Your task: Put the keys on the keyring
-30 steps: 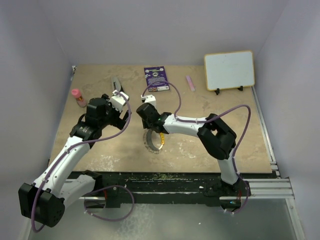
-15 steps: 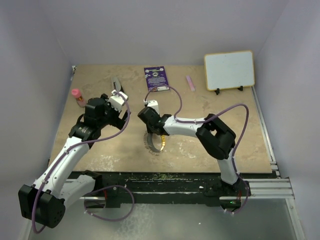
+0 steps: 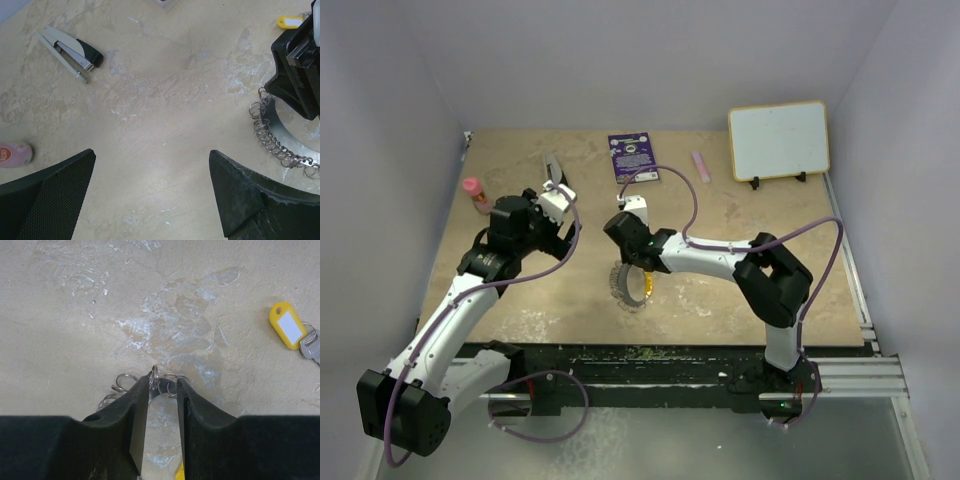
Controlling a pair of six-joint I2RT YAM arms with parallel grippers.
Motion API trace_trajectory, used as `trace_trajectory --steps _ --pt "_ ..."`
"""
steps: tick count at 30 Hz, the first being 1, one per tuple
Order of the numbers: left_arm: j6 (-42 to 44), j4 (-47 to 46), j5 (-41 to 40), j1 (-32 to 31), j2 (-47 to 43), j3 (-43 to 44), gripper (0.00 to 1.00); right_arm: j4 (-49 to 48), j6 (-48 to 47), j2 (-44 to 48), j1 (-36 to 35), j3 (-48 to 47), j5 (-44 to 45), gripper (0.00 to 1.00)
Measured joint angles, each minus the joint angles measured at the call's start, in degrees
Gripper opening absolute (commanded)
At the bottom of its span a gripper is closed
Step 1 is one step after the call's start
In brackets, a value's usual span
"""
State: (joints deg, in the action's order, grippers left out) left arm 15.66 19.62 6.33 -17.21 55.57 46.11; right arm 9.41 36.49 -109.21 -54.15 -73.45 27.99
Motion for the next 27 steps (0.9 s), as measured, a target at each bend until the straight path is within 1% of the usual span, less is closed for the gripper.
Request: trace_trajectory --steps 4,7,17,27 --pt "0.00 0.33 0.42 0.28 0.02 0.00 0.98 -1.03 -0.11 0.33 -0.24 0.31 -0.52 0.23" --pt "0.00 0.55 0.55 0.35 0.02 0.00 0.98 -1.68 -0.17 0.31 -0.33 0.31 -1.20 0.20" --pt "0.00 1.03 0.98 0.70 0.02 0.00 0.98 -2.19 0.94 -1.31 -0.83 0.28 -2.82 0.24" --pt "0.00 1.05 1.03 0.76 0.02 0.00 0.98 -1.95 2.10 -3.69 -0.87 0.28 -3.52 0.25"
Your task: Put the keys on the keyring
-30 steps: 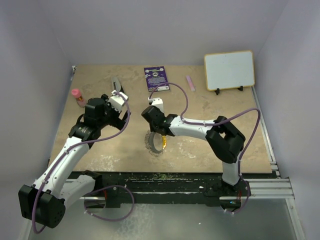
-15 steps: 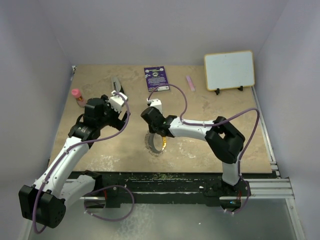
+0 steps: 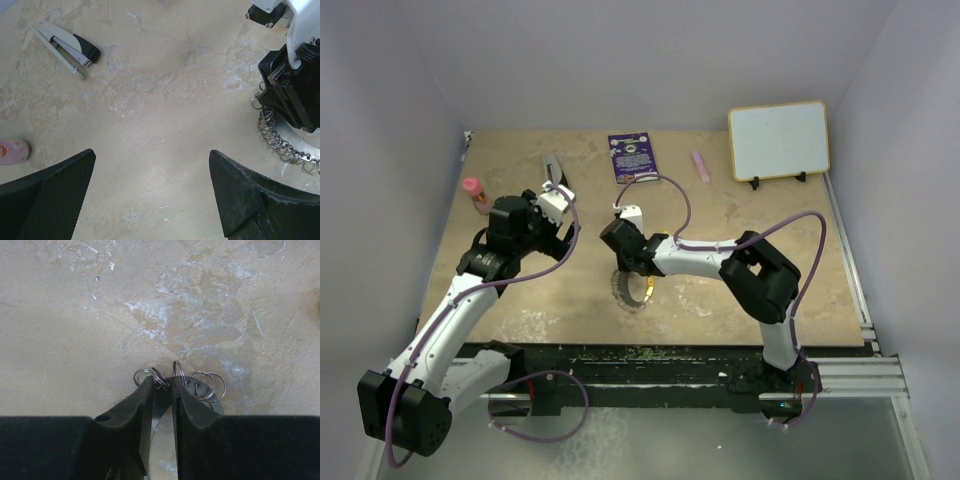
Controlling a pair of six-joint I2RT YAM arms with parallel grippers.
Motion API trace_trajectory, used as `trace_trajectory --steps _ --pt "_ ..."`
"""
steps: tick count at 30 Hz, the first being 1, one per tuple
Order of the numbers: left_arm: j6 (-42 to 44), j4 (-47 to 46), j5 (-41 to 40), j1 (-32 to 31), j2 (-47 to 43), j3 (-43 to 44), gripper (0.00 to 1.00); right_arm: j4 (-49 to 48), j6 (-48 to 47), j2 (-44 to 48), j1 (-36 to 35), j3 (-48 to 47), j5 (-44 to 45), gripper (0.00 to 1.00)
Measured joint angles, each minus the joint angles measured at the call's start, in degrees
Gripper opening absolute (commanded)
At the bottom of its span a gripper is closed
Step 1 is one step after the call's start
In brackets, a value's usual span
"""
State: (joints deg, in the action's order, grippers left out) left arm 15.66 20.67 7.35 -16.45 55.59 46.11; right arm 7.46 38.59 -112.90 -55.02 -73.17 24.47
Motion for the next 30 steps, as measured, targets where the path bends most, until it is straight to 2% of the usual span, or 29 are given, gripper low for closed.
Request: trace_trajectory --steps 6,10,17,24,30 --pt "0.00 0.02 0.20 0.24 0.00 0.00 0.98 0.15 0.24 -0.09 0.00 0.00 0.02 0.22" --pt "0.00 0.02 0.22 0.33 0.00 0.00 0.98 -0.04 0.09 -0.11 0.00 0.00 0.02 0.10" --pt "0.00 0.02 0.61 0.33 0.17 0.00 0.98 -0.46 -0.85 -0.22 -0.09 0.00 0.46 0.00" --pt "0.00 0.04 1.42 0.33 0.22 0.00 0.98 -5.01 -5.29 1.75 -0.70 3.56 0.50 0.00" --pt "-0.17 1.77 7.69 0.33 0.11 0.74 0.98 -11.69 -14.27 11.04 -3.08 12.68 -2.89 0.00"
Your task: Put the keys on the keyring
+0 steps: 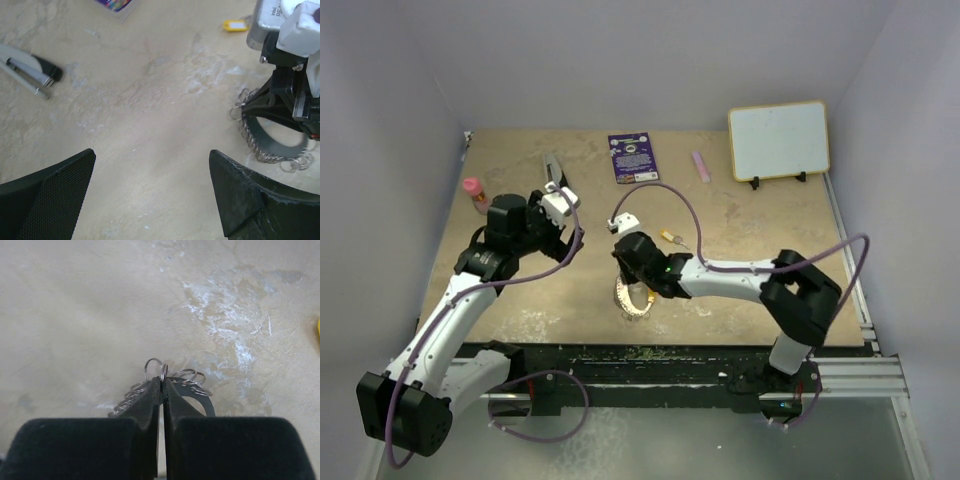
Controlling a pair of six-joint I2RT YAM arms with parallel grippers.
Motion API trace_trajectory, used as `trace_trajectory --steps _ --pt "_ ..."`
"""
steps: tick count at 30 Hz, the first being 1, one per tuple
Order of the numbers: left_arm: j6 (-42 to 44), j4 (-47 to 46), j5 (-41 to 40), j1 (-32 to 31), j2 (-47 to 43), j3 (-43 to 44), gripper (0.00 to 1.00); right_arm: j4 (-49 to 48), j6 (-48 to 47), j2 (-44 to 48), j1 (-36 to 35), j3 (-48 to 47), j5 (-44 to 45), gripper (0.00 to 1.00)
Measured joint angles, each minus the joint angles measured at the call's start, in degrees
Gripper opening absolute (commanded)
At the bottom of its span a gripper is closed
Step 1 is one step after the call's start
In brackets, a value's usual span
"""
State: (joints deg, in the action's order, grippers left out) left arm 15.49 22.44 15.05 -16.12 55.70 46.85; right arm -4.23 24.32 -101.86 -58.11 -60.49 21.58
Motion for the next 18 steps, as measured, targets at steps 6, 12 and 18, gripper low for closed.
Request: trace_trajectory --steps 6,12,18 --pt "-2.97 0.00 14.71 -0.13 -0.72 3.39 0.98 -6.25 -5.88 14.64 -0.83 8.90 -8.20 0.00" --pt "-7.98 0.94 22.91 -1.97 0.00 6.62 0.98 -8.85 -7.56 29.66 -1.31 16.48 -13.11 0.00" --pt "-13.84 1.09 28.39 -2.69 -0.20 6.62 0.98 -9.33 -8.50 39.23 -2.43 17.59 -16.57 0.00"
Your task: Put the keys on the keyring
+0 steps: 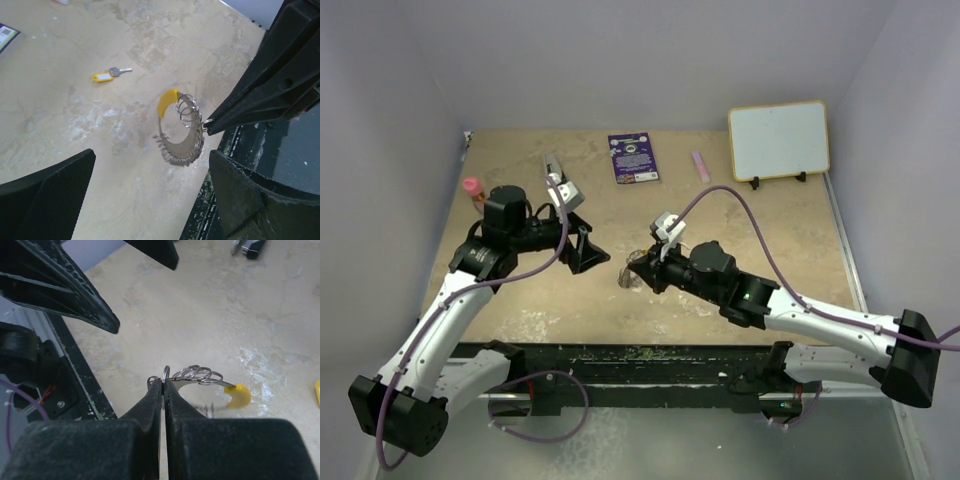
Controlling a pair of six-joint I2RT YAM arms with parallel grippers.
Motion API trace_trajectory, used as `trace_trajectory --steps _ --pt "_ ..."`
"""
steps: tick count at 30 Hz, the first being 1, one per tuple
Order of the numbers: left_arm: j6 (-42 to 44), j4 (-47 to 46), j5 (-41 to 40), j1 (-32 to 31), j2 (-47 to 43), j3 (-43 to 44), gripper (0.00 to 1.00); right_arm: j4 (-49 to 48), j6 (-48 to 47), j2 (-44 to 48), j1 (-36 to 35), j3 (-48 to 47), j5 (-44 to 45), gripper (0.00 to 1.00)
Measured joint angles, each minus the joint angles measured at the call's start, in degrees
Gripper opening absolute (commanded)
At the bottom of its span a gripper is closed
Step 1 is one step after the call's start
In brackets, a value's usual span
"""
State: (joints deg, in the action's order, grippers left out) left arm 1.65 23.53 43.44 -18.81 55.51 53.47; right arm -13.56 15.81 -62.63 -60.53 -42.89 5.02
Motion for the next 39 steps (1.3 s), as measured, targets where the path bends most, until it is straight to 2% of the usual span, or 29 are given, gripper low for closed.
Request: trace_trajectory --steps 5,11,12,15,17,25,29,33,37,39 --pt "-3.13 -0.76 4.17 -2.78 0.13 0.00 0.98 0.13 -0.68 1.51 -1.95 -0.04 -1.81 0.00" --pt "-1.95 0.15 9.33 -6.88 0.26 0.00 0.97 0.98 -1.36 1.53 -4.09 -0.07 -1.79 0.00" --pt "-1.42 0.57 10.08 -7.13 0.22 0.00 0.96 0.98 -1.46 1.64 -4.26 -0.07 -1.77 0.00" --pt "1.03 2.29 11.98 -7.19 -0.26 0.00 0.82 0.94 -1.77 2.16 -4.42 -0.15 -1.97 0.00" --pt "3.02 3.43 12.92 -7.19 -0.79 0.00 0.77 0.83 -2.16 2.73 -4.46 -0.15 -2.97 0.00" --pt "10.73 6.73 20.76 -7.26 -1.44 0.00 0.69 0.87 -4.46 6.40 -4.48 -0.22 -12.04 0.00" --pt "16.28 11.37 22.18 -8.59 -1.40 0.39 0.66 2.69 -5.66 6.25 -4.68 -2.32 -17.62 0.00" --pt "20.90 16.26 21.49 -11.28 -1.42 2.29 0.54 4.70 -6.43 5.29 -4.72 -5.05 -21.84 0.00" --pt "23.56 18.45 20.15 -13.09 -1.49 3.69 0.31 5.68 -6.60 4.35 -4.79 -6.36 -24.72 0.00" --pt "24.26 19.41 19.93 -13.35 -1.53 3.74 0.26 5.95 -6.78 4.00 -4.79 -6.47 -25.18 0.00"
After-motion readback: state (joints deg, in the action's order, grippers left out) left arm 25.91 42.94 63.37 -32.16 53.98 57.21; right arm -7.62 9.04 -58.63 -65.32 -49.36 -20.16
